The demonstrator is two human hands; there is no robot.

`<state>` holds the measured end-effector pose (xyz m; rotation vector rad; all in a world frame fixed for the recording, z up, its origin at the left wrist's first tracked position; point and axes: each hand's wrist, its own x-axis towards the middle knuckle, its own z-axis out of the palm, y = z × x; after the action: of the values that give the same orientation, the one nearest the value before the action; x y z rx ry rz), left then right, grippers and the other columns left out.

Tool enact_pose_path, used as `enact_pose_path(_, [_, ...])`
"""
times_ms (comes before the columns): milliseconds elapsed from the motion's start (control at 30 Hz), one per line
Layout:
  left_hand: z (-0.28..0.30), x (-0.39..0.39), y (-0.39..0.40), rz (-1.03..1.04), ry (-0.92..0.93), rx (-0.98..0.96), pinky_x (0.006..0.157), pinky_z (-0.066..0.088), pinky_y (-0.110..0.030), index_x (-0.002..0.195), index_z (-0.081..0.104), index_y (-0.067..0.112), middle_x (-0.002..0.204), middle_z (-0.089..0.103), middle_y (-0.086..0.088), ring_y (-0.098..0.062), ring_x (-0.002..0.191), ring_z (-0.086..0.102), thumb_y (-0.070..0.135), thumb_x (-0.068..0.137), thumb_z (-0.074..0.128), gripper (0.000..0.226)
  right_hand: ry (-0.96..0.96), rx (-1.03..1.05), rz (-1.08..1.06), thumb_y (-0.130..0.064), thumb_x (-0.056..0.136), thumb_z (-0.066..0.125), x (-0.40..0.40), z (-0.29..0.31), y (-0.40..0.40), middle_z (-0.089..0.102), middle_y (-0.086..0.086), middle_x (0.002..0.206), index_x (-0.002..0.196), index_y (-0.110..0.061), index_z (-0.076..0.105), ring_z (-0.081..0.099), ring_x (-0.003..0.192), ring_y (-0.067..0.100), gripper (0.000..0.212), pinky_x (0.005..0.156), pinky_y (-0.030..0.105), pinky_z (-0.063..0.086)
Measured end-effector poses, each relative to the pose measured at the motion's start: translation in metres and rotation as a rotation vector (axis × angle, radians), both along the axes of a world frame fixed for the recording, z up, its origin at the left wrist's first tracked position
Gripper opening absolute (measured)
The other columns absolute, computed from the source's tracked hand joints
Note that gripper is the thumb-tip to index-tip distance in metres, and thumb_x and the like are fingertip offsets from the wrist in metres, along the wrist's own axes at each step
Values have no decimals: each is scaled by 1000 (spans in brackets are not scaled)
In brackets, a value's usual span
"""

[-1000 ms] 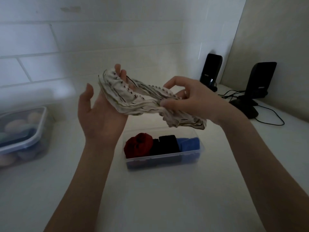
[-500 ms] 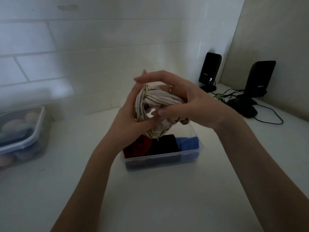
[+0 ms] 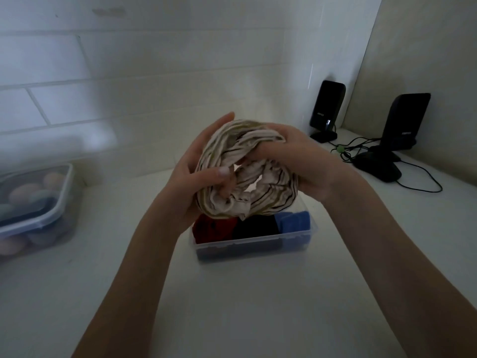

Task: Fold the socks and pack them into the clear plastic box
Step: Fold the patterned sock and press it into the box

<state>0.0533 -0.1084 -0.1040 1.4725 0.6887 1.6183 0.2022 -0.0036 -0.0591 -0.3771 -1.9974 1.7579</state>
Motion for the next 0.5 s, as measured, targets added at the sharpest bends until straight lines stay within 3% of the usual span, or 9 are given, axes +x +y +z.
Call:
enact_pose_path(67, [-1, 1, -1, -98, -58, -41, 60, 49, -15, 138, 27, 3, 71, 63, 10, -2, 62, 58, 17, 78, 68, 74, 105, -312, 130, 2, 81, 52, 1, 3, -2, 61, 13, 70, 83, -1, 61, 60, 63, 21, 9, 67, 29, 55])
enact_pose_path(133, [-1, 2, -2, -185, -135, -63, 57, 49, -16, 139, 30, 4, 63, 57, 6, -5, 54, 51, 17, 76, 71, 76, 180, -574, 261, -5, 77, 48, 1, 4, -3, 45, 4, 46, 64, -9, 45, 45, 44, 14, 13, 63, 26, 46])
enact_pose_path(233, [2, 0, -4, -260, -274, -21, 64, 53, -22, 143, 28, 8, 63, 58, -1, -10, 56, 58, 12, 74, 73, 82, 225, -659, 341, -14, 75, 47, 1, 3, -1, 36, -2, 35, 70, -13, 38, 40, 34, 10, 11, 51, 21, 42])
enact_pose_path(367, [5, 0, 0, -241, -477, 25, 71, 54, -28, 146, 24, 19, 69, 63, -2, -11, 61, 63, 15, 69, 78, 94, -45, -276, 342, -21, 83, 54, 3, -3, 2, 48, -3, 40, 79, -12, 58, 47, 39, 10, 11, 44, 19, 44])
enact_pose_path(433, [4, 2, 1, -186, -517, -3, 67, 53, -25, 146, 24, 21, 72, 63, 1, -7, 61, 61, 17, 67, 80, 97, -158, -64, 311, -24, 81, 65, 3, -5, 1, 64, 0, 57, 80, -20, 67, 60, 50, 11, 4, 49, 19, 51])
enact_pose_path(500, [3, 2, 2, -133, -511, -40, 57, 50, -18, 144, 26, 21, 72, 62, 4, -3, 59, 58, 18, 66, 80, 94, -205, 59, 254, -24, 74, 70, 4, -5, 2, 73, 2, 73, 86, -21, 67, 69, 66, 13, 12, 59, 19, 55])
